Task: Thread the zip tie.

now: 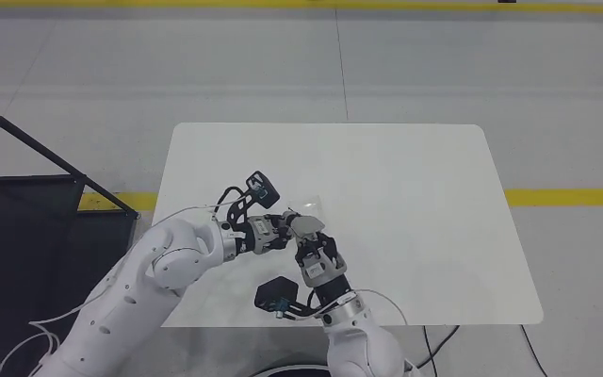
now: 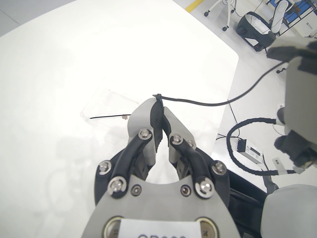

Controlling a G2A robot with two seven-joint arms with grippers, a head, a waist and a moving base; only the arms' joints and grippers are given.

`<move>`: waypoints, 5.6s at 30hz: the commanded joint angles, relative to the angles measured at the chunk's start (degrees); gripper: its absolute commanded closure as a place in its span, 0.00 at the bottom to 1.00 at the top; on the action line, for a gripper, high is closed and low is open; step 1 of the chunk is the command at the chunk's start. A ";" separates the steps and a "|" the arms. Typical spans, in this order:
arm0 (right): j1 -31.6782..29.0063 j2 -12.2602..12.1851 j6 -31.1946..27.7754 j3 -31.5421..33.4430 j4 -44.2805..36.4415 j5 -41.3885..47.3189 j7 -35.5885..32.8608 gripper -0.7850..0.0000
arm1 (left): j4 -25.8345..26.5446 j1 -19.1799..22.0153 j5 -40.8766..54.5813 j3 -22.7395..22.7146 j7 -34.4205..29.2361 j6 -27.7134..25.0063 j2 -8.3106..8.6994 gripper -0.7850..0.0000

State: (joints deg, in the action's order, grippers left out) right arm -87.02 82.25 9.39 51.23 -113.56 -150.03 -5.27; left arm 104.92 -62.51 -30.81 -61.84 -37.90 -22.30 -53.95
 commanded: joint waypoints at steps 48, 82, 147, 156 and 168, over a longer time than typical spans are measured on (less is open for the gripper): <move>1.65 1.80 0.91 -1.20 2.81 -6.21 -8.31 1.00 | 0.36 -1.38 1.79 -1.66 -1.61 -2.50 -0.76 1.00; 1.44 2.76 2.04 -0.47 3.19 -6.27 -8.95 1.00 | 3.66 -3.90 -3.63 -1.67 0.42 -1.37 -1.19 1.00; -3.95 0.53 -3.66 4.90 -1.55 -0.43 9.94 1.00 | -5.42 2.71 31.15 -3.66 -18.49 -0.97 -1.38 1.00; -6.68 -0.56 -5.76 7.53 -4.00 1.28 14.07 1.00 | -5.42 2.71 31.15 -3.66 -18.49 -0.97 -1.38 1.00; -8.12 -1.67 -11.39 8.61 -5.89 -0.02 14.78 1.00 | -5.42 2.71 31.15 -3.66 -18.49 -0.97 -1.38 1.00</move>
State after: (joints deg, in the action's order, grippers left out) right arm -95.00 80.69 -1.52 59.76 -119.30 -149.98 9.37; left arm 99.50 -59.80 0.35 -65.50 -56.39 -23.28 -55.33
